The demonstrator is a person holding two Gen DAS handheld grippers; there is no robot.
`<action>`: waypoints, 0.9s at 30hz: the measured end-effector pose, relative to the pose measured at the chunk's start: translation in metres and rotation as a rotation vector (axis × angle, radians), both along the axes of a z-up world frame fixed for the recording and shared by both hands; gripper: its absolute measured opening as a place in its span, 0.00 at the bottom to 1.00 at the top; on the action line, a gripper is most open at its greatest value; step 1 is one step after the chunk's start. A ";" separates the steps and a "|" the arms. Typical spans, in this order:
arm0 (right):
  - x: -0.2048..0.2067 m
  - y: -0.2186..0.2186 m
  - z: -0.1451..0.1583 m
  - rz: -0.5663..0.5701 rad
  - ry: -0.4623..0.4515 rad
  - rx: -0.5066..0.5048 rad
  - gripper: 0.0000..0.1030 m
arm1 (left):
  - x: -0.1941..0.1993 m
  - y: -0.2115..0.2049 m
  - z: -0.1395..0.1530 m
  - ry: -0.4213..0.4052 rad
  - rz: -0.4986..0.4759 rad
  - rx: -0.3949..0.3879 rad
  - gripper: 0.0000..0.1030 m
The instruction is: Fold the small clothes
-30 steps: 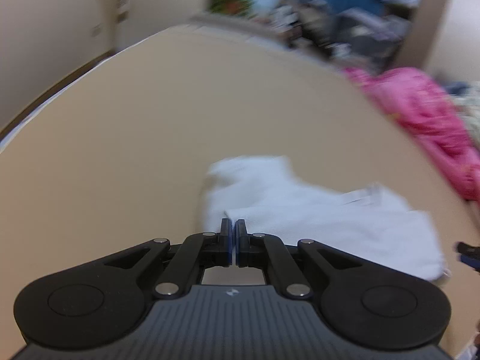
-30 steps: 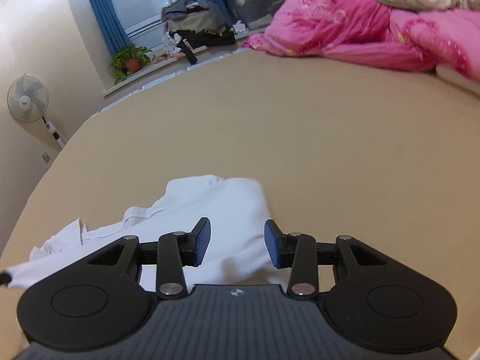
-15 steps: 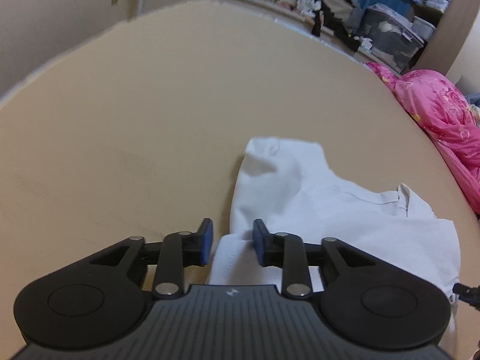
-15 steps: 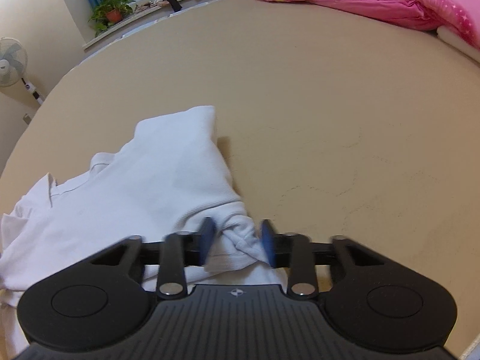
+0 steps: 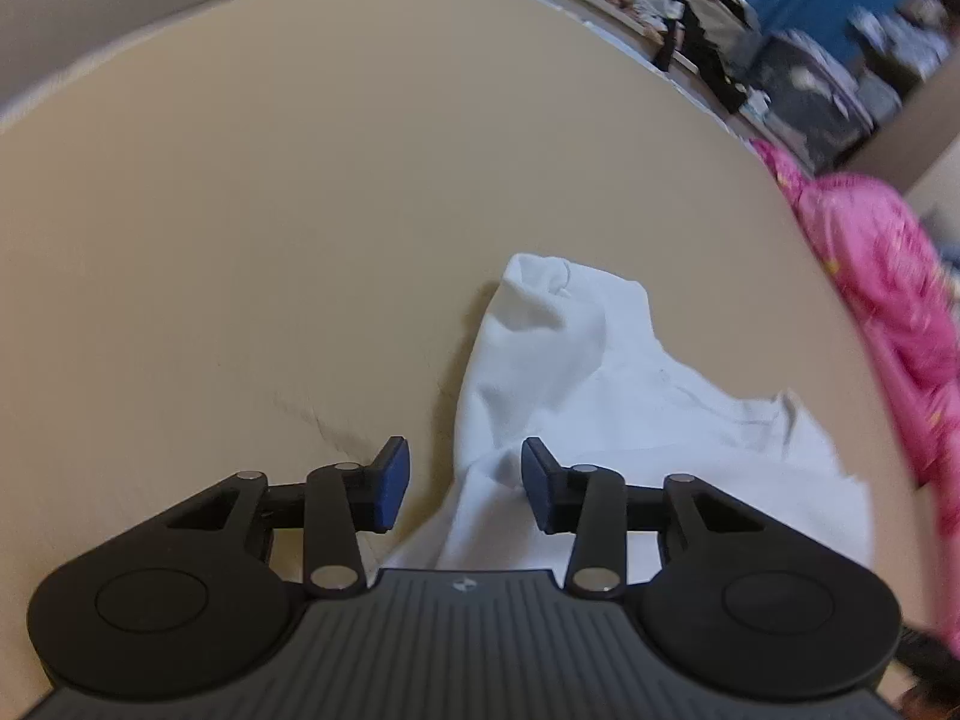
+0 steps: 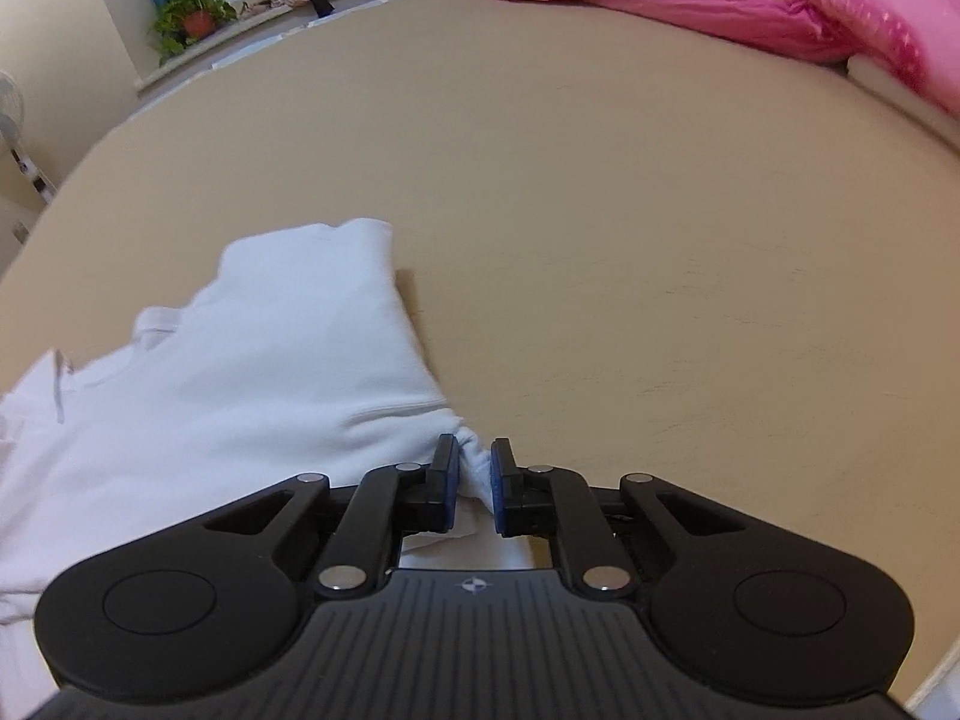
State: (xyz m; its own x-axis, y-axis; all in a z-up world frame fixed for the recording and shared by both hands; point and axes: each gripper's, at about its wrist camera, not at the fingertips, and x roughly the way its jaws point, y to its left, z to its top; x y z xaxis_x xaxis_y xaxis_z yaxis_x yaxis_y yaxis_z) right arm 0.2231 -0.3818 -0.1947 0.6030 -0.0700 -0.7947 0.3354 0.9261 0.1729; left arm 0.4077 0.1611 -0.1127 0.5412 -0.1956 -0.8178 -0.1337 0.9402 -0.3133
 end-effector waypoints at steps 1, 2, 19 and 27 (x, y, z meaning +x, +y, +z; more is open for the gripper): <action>0.002 0.000 -0.002 -0.010 0.013 -0.020 0.06 | 0.000 -0.004 -0.001 -0.001 -0.016 0.013 0.38; 0.002 -0.002 -0.003 -0.018 0.018 -0.025 0.06 | 0.001 -0.008 -0.004 0.006 -0.039 0.015 0.27; 0.000 -0.004 -0.003 -0.020 0.016 -0.034 0.12 | -0.012 -0.002 0.032 -0.156 -0.037 0.112 0.13; -0.013 0.001 0.027 -0.024 -0.204 0.032 0.26 | 0.000 -0.009 0.016 -0.126 -0.096 -0.047 0.19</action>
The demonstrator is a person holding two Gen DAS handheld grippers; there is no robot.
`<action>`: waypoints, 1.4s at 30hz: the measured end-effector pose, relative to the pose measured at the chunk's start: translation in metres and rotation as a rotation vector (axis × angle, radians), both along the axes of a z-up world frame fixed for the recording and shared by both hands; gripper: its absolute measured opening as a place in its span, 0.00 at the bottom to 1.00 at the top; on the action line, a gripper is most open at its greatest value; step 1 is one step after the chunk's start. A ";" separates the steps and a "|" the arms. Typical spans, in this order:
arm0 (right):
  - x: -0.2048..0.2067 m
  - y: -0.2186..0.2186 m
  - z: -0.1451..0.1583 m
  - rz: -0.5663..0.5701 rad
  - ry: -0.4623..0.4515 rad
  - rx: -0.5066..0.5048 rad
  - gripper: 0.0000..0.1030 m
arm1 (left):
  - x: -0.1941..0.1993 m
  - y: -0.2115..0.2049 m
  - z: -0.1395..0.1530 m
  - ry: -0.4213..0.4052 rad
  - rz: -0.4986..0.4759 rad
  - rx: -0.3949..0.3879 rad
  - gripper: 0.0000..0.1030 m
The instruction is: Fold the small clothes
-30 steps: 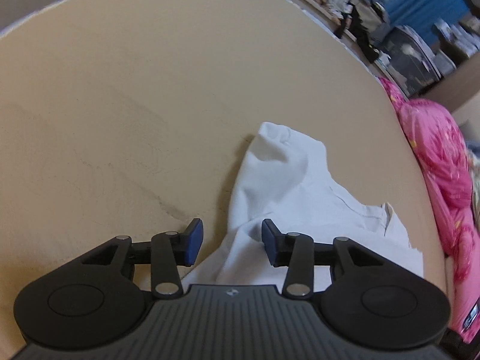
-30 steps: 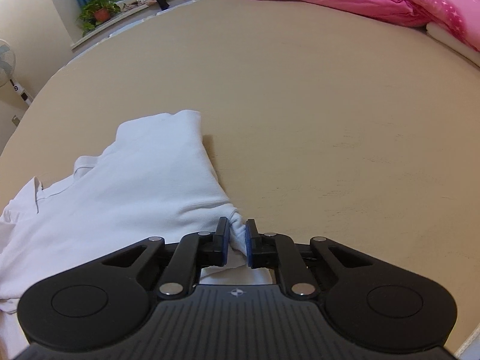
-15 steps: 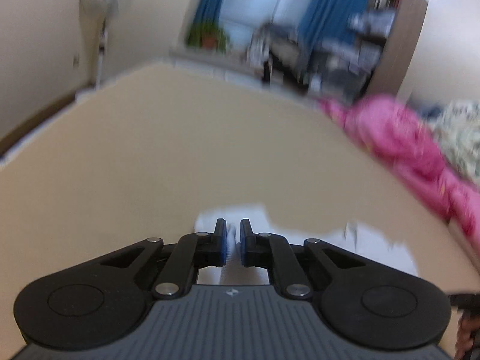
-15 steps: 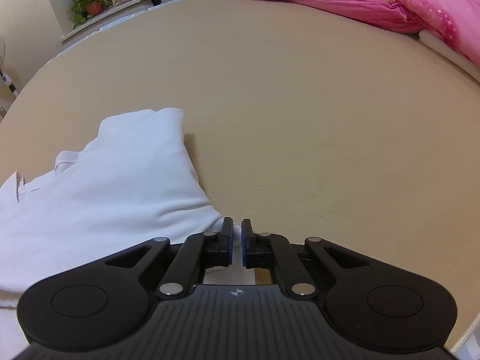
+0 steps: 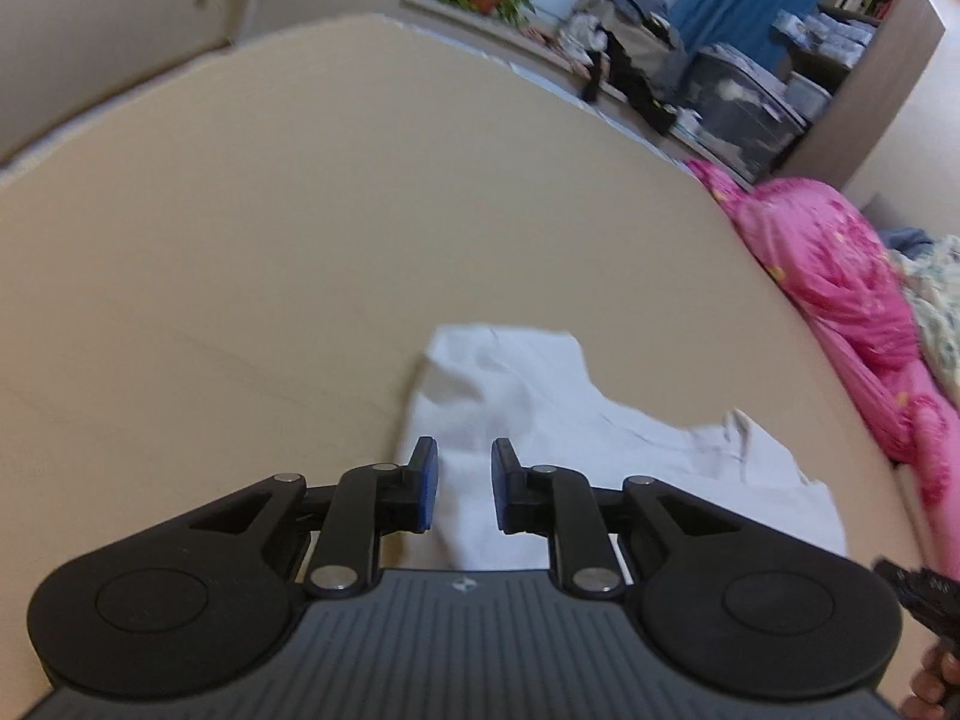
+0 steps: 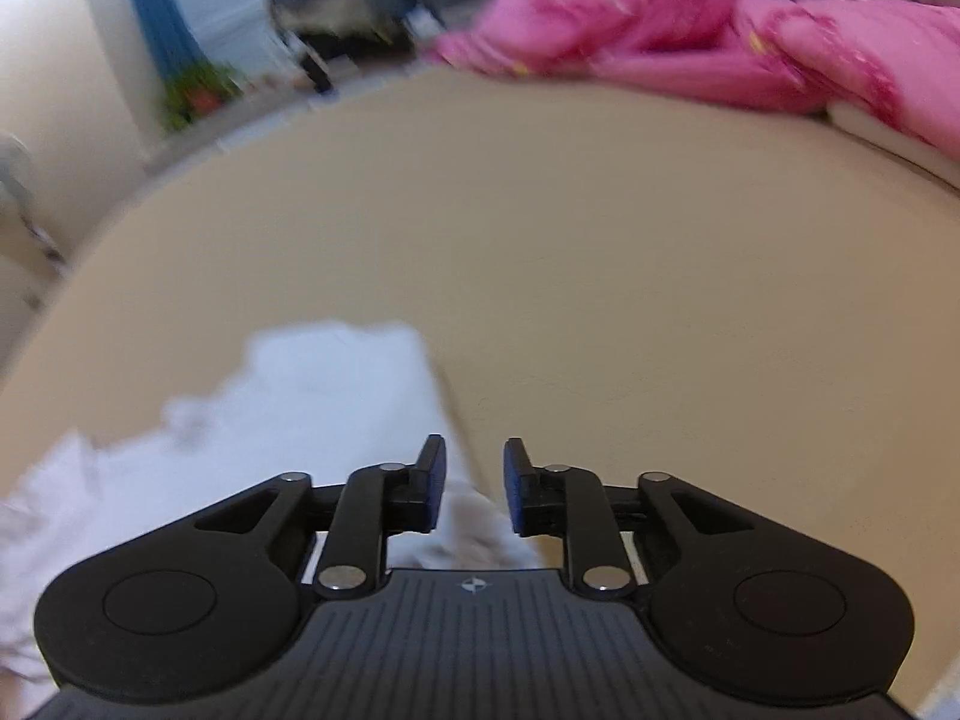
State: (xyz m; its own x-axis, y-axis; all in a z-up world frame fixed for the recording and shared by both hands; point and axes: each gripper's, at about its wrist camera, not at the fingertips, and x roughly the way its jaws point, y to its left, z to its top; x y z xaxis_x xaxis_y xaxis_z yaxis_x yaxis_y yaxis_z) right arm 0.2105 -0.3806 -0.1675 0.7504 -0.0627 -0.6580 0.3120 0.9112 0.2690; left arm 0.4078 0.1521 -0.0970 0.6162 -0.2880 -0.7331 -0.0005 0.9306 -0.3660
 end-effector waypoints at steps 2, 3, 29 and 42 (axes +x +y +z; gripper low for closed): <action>0.003 0.004 -0.001 0.058 -0.011 0.031 0.32 | 0.005 -0.007 -0.013 0.022 -0.013 0.030 0.23; 0.007 0.005 -0.007 0.084 0.018 0.061 0.35 | 0.007 -0.011 -0.018 0.039 -0.020 0.062 0.24; 0.017 0.016 -0.023 0.099 0.108 -0.030 0.41 | -0.025 -0.054 0.015 -0.227 -0.123 0.304 0.06; -0.052 0.013 0.028 0.091 -0.024 -0.072 0.41 | -0.076 -0.036 0.060 -0.202 -0.161 0.300 0.32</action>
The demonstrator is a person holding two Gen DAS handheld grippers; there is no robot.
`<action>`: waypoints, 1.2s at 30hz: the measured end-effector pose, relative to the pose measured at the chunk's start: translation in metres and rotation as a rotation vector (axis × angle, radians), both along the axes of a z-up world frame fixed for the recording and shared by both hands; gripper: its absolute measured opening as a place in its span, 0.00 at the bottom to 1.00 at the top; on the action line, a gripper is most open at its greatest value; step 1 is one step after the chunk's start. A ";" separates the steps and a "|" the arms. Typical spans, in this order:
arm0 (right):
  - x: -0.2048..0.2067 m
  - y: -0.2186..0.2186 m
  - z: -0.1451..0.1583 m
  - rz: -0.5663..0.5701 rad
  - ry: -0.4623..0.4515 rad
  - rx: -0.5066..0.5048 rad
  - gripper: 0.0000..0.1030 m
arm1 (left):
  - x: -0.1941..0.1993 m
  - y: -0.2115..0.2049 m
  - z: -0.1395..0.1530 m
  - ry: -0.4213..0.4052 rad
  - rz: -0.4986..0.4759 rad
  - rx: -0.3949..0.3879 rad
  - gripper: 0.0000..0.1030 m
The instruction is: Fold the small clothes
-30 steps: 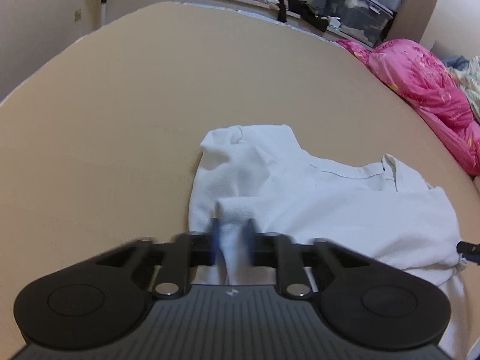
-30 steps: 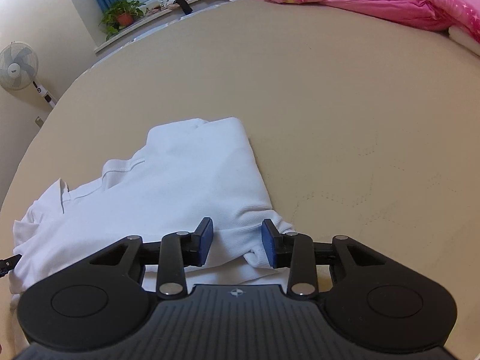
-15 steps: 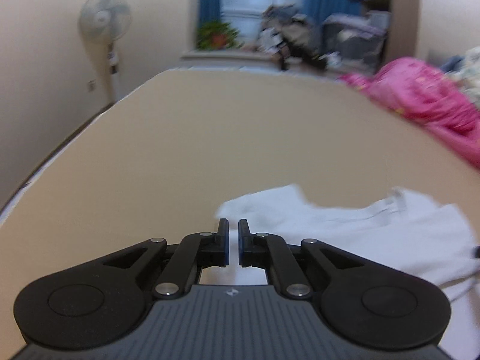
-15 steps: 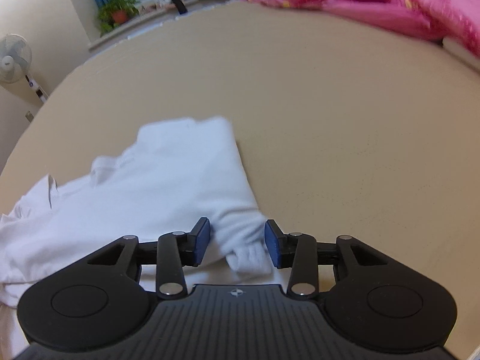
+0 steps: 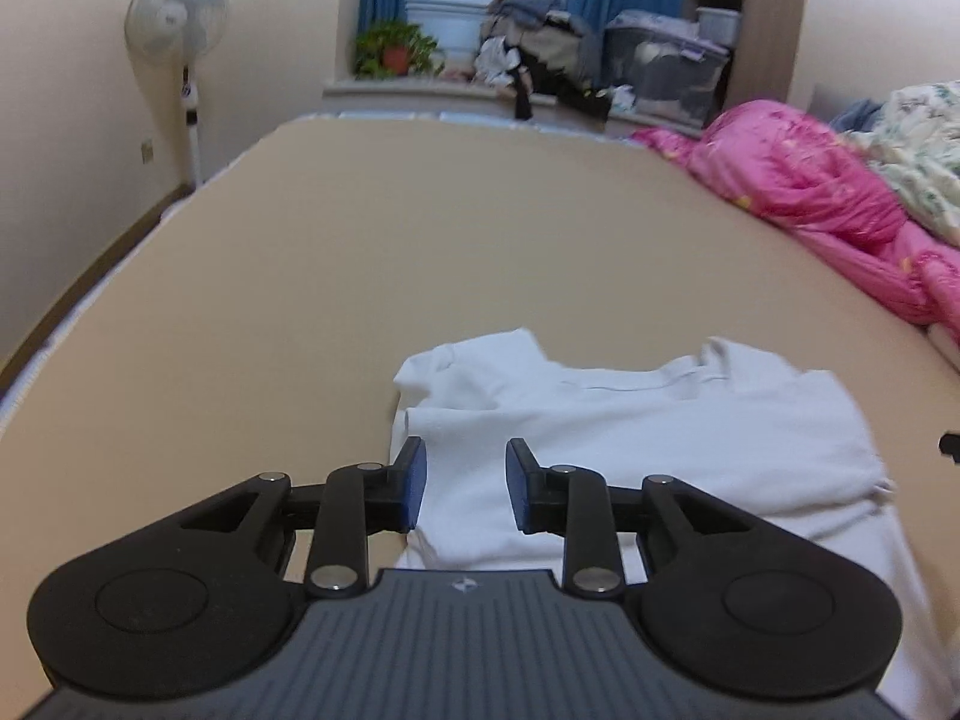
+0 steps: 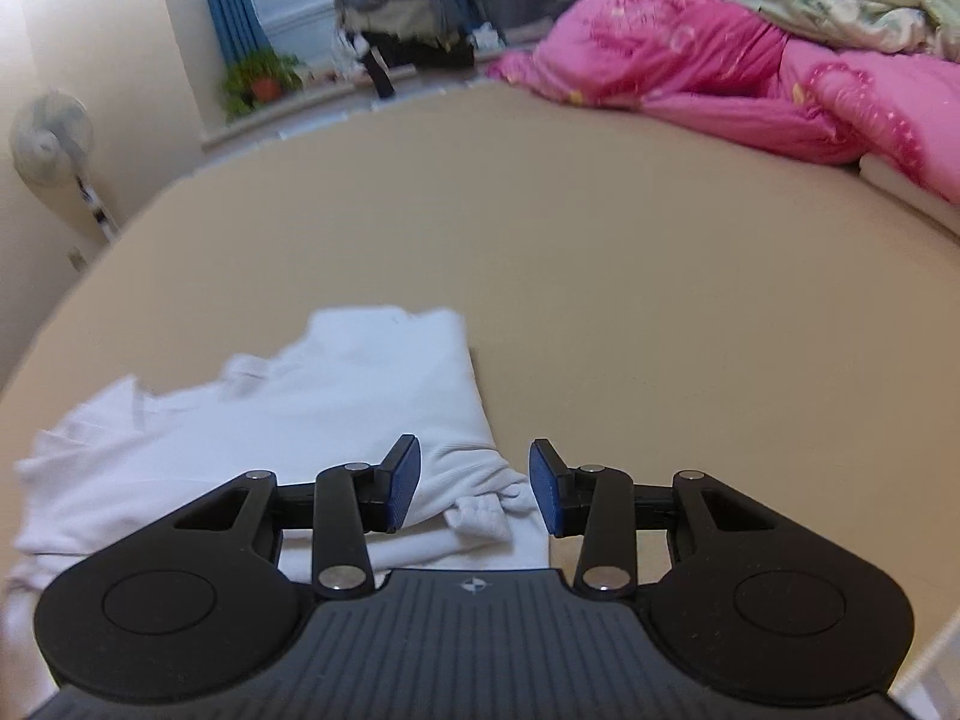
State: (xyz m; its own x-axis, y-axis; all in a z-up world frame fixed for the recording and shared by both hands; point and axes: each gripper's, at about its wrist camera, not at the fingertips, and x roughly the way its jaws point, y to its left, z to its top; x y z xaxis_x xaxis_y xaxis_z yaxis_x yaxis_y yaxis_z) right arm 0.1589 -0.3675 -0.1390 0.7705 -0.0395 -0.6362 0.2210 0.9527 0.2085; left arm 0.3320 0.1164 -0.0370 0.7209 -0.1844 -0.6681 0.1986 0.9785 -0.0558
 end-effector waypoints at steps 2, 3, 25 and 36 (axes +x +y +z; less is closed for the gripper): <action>-0.026 -0.004 0.018 0.001 -0.045 0.015 0.41 | -0.026 0.008 0.018 -0.015 -0.008 -0.009 0.36; -0.045 -0.006 0.028 0.006 -0.073 0.020 0.41 | -0.041 0.015 0.025 -0.025 -0.008 -0.018 0.38; -0.232 -0.052 -0.040 -0.035 0.245 0.157 0.41 | -0.229 0.076 -0.051 0.414 0.078 0.047 0.56; -0.218 -0.027 -0.075 0.051 0.448 0.039 0.41 | -0.231 0.075 -0.068 0.474 0.049 0.125 0.29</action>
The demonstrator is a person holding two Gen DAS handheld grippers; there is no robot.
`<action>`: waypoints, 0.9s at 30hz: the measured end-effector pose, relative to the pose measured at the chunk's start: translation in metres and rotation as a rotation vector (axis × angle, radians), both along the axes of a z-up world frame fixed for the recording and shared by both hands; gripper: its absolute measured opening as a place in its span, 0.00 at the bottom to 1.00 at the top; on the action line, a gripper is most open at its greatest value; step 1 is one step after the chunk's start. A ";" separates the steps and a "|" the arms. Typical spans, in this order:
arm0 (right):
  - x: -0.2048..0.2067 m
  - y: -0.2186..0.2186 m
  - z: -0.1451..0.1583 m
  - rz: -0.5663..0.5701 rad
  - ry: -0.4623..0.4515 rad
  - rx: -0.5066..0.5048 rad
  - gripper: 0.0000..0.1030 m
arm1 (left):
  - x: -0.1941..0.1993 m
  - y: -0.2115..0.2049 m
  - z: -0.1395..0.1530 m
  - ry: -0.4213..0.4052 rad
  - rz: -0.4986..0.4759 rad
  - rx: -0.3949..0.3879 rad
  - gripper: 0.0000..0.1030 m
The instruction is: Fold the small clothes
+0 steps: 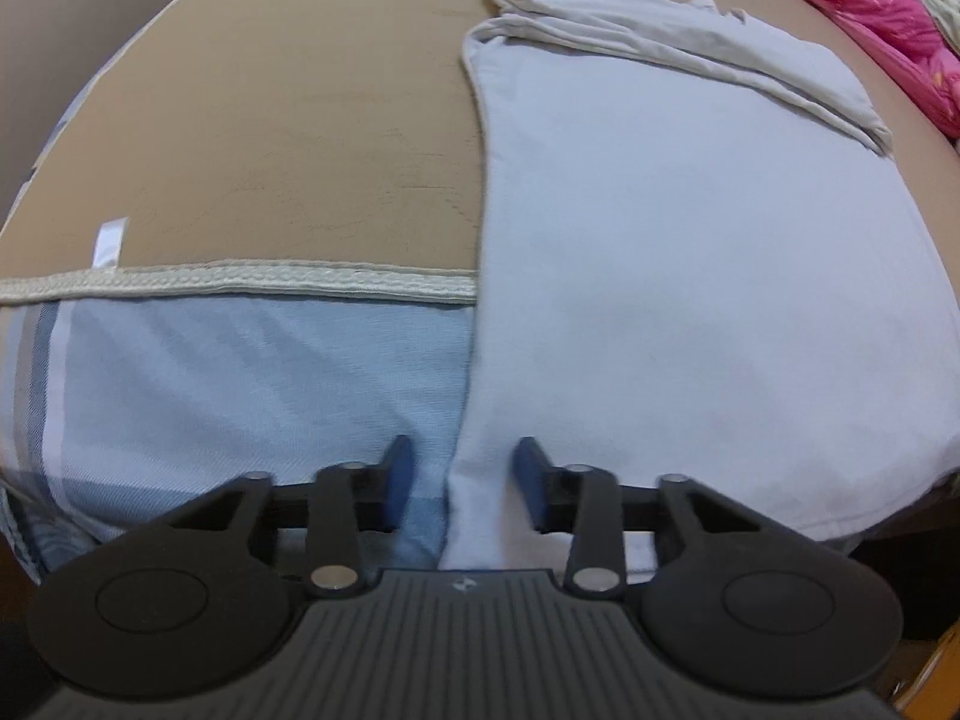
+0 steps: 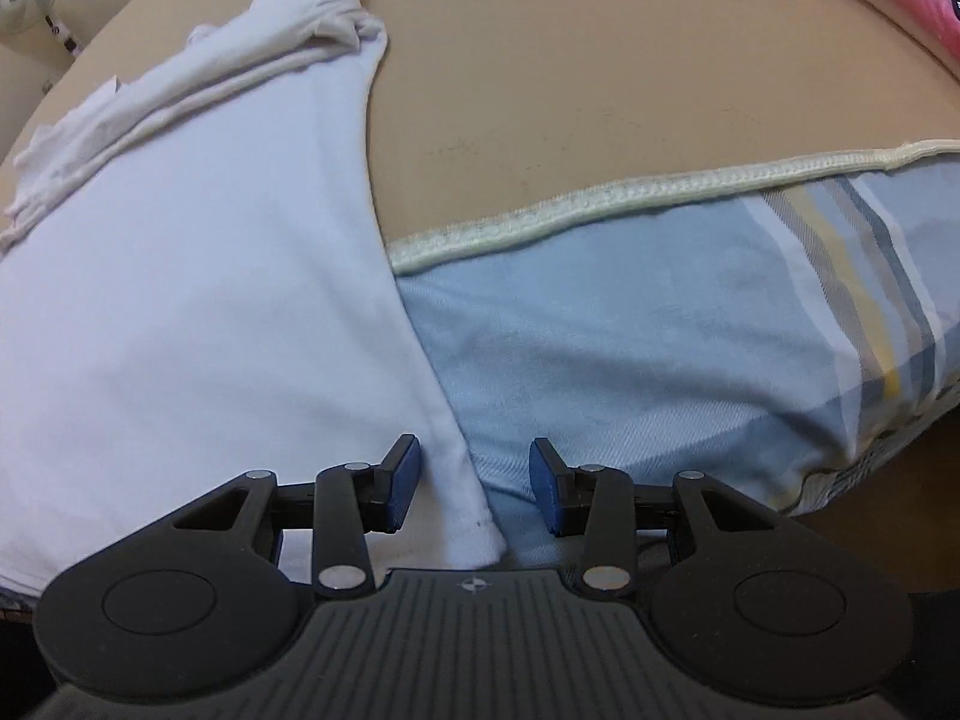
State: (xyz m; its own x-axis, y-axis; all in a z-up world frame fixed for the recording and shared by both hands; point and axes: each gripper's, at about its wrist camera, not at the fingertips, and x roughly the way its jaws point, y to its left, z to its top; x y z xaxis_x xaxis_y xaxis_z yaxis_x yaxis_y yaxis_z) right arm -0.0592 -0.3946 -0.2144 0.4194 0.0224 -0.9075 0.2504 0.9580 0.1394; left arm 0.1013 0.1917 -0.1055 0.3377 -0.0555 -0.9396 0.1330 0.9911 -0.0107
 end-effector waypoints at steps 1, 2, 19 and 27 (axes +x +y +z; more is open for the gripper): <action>0.000 0.002 0.000 0.008 0.000 -0.007 0.41 | -0.001 0.001 0.000 0.000 -0.007 -0.010 0.12; -0.001 0.004 0.000 0.018 0.001 -0.014 0.38 | -0.001 0.000 0.001 0.001 -0.015 -0.018 0.07; -0.044 -0.024 0.111 0.014 -0.367 0.298 0.03 | -0.043 0.016 0.116 -0.261 -0.106 -0.235 0.02; -0.099 -0.042 0.156 0.015 -0.473 0.376 0.03 | -0.095 0.064 0.166 -0.283 -0.111 -0.374 0.02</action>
